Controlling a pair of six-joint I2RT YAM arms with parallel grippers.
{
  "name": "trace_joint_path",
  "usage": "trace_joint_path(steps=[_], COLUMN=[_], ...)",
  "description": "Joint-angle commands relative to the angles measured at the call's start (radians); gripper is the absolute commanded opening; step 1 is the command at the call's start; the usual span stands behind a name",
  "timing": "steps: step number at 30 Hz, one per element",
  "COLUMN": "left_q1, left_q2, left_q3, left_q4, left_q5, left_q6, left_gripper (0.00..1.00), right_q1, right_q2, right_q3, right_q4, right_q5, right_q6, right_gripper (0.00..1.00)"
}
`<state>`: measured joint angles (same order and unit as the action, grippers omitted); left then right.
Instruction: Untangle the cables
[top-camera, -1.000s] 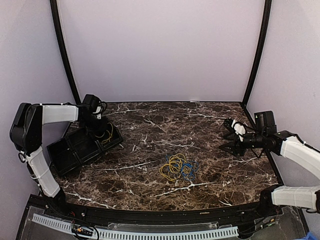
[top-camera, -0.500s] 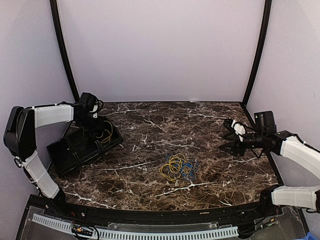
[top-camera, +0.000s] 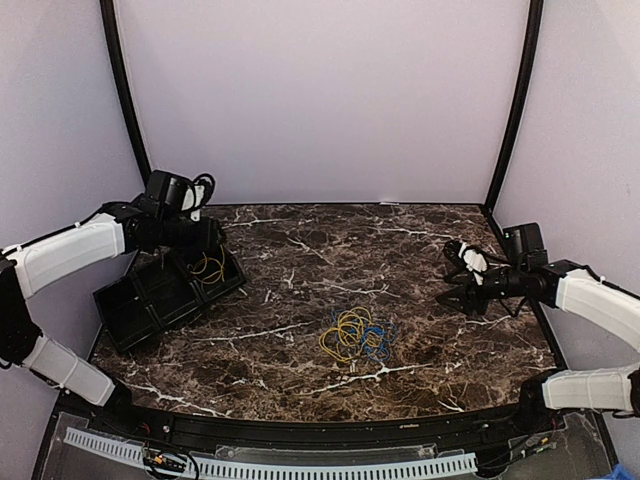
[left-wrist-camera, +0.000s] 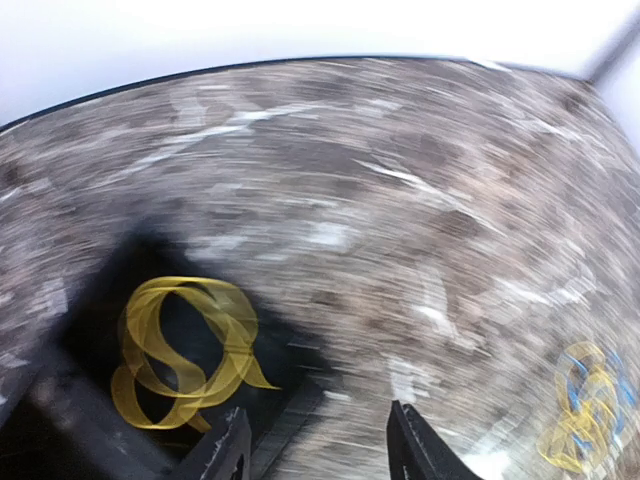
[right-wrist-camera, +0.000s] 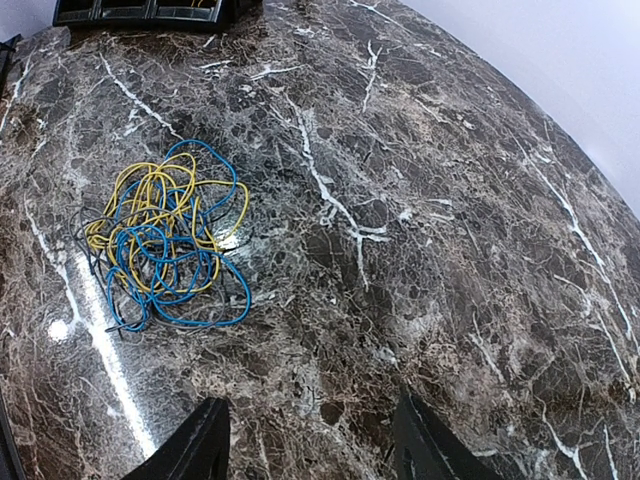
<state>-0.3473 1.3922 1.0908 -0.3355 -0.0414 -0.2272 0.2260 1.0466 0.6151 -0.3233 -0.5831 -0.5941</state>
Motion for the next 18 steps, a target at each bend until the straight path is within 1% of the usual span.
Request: trace_joint_path(steps=[1, 4, 8, 10, 12, 15, 18], left_q1=[-0.213, -0.319, -0.402, -0.445, -0.486, -0.516, -0.529], left_q2=[-0.026, 0.016, 0.108, 0.199, 0.267, 0.354, 0.44], left_q3=[-0.045, -0.042, -0.037, -0.008, 0.035, 0.091, 0.141], left_q4=[0.09, 0.135, 0.238, 0.27, 0.273, 0.265, 0.259], left_q5=[0.155, 0.224, 0.282, 0.319, 0.312, 0.31, 0.35], left_q6=[0.058, 0.024, 0.001, 0.016, 0.042, 0.059, 0.067], left_gripper=[0.49, 0.46, 0.45, 0.45, 0.46, 0.47, 0.48], right_q1=[-0.004, -0.004, -0.005, -0.004, -0.004, -0.004, -0.005], right_q2=[0.01, 0.013, 0.018, 0.017, 0.014, 0.013, 0.013], right_q3=[0.021, 0.021, 0.02, 0.019, 0.018, 0.017, 0.018], right_q4=[0.008, 0.007, 0.004, 0.005, 0.005, 0.005, 0.004], right_q5=[-0.009, -0.012, -0.008, -0.003, -0.001, 0.0, 0.005], right_q6=[-0.007, -0.006, -0.009, -0.011, -0.01, -0.011, -0.011], right_gripper=[0.58, 0.58, 0.58, 0.58, 0.58, 0.58, 0.58])
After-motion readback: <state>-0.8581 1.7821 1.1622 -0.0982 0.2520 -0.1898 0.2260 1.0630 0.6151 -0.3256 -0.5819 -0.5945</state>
